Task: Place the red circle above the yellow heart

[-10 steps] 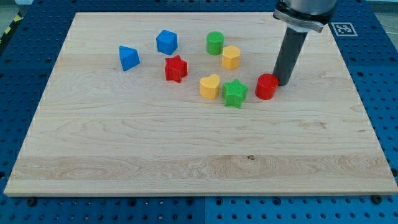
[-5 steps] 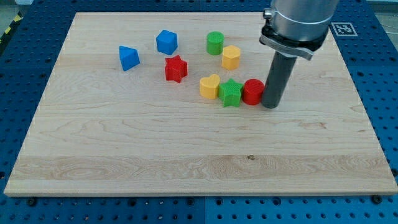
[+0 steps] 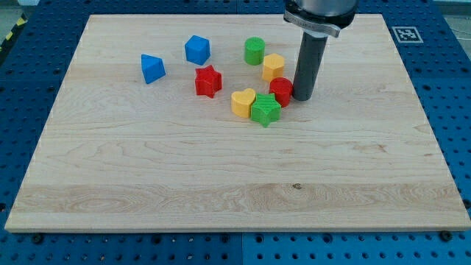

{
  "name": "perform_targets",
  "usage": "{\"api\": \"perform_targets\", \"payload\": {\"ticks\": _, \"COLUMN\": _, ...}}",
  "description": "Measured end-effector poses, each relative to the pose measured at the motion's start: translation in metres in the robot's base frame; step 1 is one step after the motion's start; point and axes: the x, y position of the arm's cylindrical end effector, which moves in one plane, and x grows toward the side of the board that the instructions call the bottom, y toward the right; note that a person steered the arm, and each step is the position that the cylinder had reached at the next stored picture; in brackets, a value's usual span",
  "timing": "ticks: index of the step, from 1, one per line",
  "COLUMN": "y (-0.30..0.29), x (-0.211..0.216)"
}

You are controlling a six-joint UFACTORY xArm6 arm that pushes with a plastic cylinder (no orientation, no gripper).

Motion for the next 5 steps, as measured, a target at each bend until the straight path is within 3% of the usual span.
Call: {"api": "perform_targets", "payload": {"ticks": 5, "y": -0.045, "x": 0.000}}
